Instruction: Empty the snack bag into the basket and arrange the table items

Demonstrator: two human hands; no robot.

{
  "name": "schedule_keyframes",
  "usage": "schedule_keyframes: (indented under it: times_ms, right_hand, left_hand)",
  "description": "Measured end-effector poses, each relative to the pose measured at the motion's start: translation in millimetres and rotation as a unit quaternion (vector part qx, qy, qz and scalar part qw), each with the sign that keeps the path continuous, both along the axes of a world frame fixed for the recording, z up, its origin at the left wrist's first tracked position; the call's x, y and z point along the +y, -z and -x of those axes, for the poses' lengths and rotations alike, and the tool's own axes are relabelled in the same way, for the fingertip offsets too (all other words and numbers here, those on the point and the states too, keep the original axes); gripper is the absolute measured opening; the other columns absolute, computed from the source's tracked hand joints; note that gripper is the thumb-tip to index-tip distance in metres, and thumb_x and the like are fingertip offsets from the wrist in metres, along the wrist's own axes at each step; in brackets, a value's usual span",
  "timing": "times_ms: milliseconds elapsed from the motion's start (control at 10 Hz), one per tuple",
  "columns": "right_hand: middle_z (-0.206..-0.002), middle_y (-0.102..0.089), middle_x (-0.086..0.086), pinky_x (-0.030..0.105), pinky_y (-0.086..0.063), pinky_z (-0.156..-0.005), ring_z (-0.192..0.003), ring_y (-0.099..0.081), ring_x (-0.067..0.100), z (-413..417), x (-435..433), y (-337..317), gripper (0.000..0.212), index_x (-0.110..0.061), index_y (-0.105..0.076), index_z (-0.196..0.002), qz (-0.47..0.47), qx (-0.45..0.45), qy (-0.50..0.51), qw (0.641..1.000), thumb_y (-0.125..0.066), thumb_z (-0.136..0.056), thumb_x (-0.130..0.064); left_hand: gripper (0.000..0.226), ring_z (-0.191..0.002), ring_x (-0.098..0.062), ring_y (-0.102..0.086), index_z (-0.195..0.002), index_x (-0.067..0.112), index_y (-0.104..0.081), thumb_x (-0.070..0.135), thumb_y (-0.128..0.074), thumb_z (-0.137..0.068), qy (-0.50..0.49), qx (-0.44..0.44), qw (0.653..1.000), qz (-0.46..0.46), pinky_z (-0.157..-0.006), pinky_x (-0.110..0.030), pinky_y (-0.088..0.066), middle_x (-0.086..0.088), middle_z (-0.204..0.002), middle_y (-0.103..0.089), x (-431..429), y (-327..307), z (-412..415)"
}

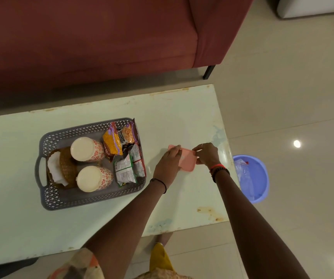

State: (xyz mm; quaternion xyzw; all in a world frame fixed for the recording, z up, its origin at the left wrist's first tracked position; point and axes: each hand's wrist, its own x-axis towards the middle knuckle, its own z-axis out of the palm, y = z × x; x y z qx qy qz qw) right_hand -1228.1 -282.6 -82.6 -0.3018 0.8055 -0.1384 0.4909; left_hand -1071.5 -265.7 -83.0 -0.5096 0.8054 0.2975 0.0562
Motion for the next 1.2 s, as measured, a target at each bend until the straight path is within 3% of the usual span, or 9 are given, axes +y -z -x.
schedule_keyframes:
  times_ms: [300, 500, 600, 800, 900, 1000, 1200]
  right_hand:
    - [-0.094, -0.064, 0.023, 0.037, -0.058, -0.076, -0.075, -0.066, 0.033, -38.7, 20.7, -2.6, 0.017, 0.009, -0.065, -0.096, -0.002, -0.087, 0.158, 0.984, -0.055, -0.083, 0.014]
    - [-0.101, -0.063, 0.022, 0.037, -0.059, -0.074, -0.071, -0.064, 0.029, -77.3, 9.4, 0.0, 0.031, 0.002, -0.061, -0.111, 0.010, -0.121, 0.150, 0.981, -0.054, -0.083, 0.012]
    - [-0.101, -0.064, 0.019, 0.033, -0.060, -0.071, -0.068, -0.063, 0.025, -90.7, 7.4, -0.4, 0.030, 0.000, -0.062, -0.113, 0.010, -0.113, 0.119, 0.986, -0.054, -0.085, 0.008]
    - [-0.113, -0.067, 0.021, 0.034, -0.056, -0.084, -0.082, -0.065, 0.027, -103.6, 8.1, -2.7, 0.034, -0.005, -0.059, -0.124, -0.011, -0.106, 0.051, 0.993, -0.054, -0.090, -0.006]
    - [-0.132, -0.059, 0.015, 0.035, -0.042, -0.106, -0.116, -0.060, 0.030, -99.3, 7.9, -7.7, 0.041, -0.007, -0.052, -0.133, 0.000, -0.042, -0.039, 0.998, -0.053, -0.094, -0.017]
    - [-0.137, -0.054, 0.016, 0.031, -0.035, -0.109, -0.127, -0.050, 0.027, -99.2, 9.3, -17.8, 0.044, -0.007, -0.048, -0.137, 0.038, 0.024, -0.100, 0.994, -0.051, -0.096, -0.025]
    - [-0.152, -0.033, 0.016, 0.039, -0.022, -0.119, -0.143, -0.023, 0.032, -120.0, 25.0, -43.5, 0.061, -0.010, -0.032, -0.147, 0.129, 0.170, -0.267, 0.940, -0.044, -0.097, -0.043]
  left_hand:
    - [0.065, -0.147, -0.023, -0.017, -0.149, 0.006, -0.013, 0.020, -0.047, -0.096, -0.051, -0.021, 0.998, 0.032, -0.121, -0.032, -0.018, -0.009, -0.158, -0.015, 1.2, -11.5, -15.8]
    - [0.059, -0.146, -0.025, -0.016, -0.149, 0.005, -0.015, 0.001, -0.037, -0.095, -0.100, -0.013, 0.994, 0.033, -0.119, -0.033, -0.023, -0.010, -0.158, -0.015, -1.8, -12.4, -30.1]
    - [0.059, -0.146, -0.024, -0.017, -0.148, 0.005, -0.017, 0.000, -0.038, -0.093, -0.109, 0.001, 0.993, 0.035, -0.119, -0.035, -0.024, -0.010, -0.158, -0.017, -3.5, -13.5, -33.4]
    - [0.058, -0.144, -0.022, -0.022, -0.147, 0.007, -0.021, 0.003, -0.041, -0.093, -0.113, 0.018, 0.992, 0.056, -0.117, -0.033, -0.027, -0.010, -0.156, -0.022, -8.9, -20.9, -35.0]
    - [0.056, -0.145, -0.022, -0.022, -0.147, 0.007, -0.021, 0.008, -0.040, -0.094, -0.102, 0.003, 0.991, 0.091, -0.119, -0.034, -0.025, -0.009, -0.156, -0.022, -14.4, -27.4, -42.8]
    - [0.056, -0.147, -0.024, -0.018, -0.148, 0.008, -0.018, 0.019, -0.038, -0.097, -0.090, -0.016, 0.988, 0.120, -0.122, -0.037, -0.018, -0.009, -0.158, -0.020, -15.9, -36.8, -51.2]
    - [0.067, -0.149, -0.023, -0.005, -0.151, 0.010, -0.007, 0.046, -0.028, -0.098, -0.108, -0.109, 0.972, 0.180, -0.120, -0.045, -0.002, -0.008, -0.160, -0.009, -5.7, -60.5, -104.1]
